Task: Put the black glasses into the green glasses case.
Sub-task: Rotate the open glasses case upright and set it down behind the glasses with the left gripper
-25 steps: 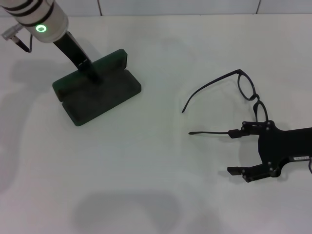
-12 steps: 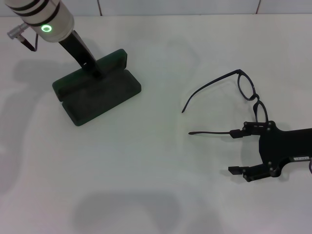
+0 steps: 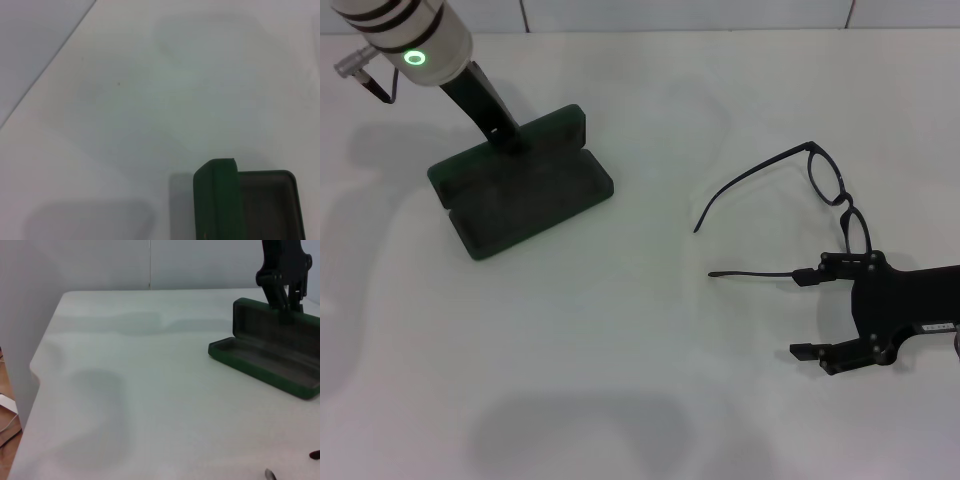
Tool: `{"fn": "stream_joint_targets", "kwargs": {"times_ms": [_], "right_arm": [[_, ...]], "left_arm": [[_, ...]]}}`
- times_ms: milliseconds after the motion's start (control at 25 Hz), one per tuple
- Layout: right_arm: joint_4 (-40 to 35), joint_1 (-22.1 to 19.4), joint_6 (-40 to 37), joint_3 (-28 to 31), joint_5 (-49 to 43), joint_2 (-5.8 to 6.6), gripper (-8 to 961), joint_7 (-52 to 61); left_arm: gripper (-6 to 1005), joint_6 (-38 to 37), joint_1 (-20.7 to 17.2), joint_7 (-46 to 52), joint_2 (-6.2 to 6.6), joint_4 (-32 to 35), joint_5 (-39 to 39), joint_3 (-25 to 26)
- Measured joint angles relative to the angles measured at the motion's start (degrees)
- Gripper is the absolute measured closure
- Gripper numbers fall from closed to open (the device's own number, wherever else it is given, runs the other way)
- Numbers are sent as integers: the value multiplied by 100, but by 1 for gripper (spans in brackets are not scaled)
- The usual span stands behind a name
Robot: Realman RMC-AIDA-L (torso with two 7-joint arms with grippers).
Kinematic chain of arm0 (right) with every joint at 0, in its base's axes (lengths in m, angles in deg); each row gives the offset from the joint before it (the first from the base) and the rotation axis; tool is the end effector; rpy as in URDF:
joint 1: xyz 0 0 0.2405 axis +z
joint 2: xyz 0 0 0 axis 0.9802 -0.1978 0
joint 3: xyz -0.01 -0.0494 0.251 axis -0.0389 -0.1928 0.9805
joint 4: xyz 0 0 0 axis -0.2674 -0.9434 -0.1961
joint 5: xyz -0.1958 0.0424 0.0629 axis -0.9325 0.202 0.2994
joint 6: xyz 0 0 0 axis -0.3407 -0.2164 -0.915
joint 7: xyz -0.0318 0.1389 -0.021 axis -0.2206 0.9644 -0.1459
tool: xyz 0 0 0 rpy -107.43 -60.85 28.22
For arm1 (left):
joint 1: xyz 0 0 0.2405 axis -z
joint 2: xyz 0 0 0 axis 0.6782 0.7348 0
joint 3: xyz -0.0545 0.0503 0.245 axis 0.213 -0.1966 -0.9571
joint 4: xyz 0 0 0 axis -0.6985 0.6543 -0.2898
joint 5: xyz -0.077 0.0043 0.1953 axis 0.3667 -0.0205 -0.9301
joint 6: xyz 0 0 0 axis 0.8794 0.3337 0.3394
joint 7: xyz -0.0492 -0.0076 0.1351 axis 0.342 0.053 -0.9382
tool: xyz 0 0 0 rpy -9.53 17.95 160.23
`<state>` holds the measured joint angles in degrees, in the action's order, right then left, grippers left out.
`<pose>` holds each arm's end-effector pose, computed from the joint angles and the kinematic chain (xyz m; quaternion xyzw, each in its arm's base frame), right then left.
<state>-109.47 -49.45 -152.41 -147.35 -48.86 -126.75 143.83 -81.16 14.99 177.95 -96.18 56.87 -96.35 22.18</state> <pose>0.2707 0.3186 -0.0266 -0.9897 0.0039 0.1175 0.0819 -0.1763 0.4453 0.0155 -0.9291 -0.1996 0.2433 0.1943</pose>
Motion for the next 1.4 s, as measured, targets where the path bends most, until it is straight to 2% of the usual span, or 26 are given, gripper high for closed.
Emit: {"fn": "stream_joint_targets", "kwargs": {"times_ms": [120, 400, 680, 720, 1000, 1400], "right_arm": [[0, -7, 7, -2, -2, 0, 98, 1], [8, -71, 10, -2, -5, 0, 98, -9], [9, -91, -16, -2, -5, 0, 98, -11], [9, -96, -19, -2, -5, 0, 98, -12], [9, -118, -43, -33, -4, -14, 99, -33], [9, -130, -11, -146, -4, -17, 99, -32]], "left_arm": [[757, -36, -43, -278, -21, 171, 17, 3], [790, -210, -431, -1783, -267, 1257, 312, 6], [791, -633, -234, -2572, -340, 1230, 477, 1], [791, -714, -188, -2755, -412, 1212, 478, 1], [752, -716, -133, -3057, -625, 1118, 344, -34], [696, -553, -157, -3006, -664, 1047, 333, -79]]}}
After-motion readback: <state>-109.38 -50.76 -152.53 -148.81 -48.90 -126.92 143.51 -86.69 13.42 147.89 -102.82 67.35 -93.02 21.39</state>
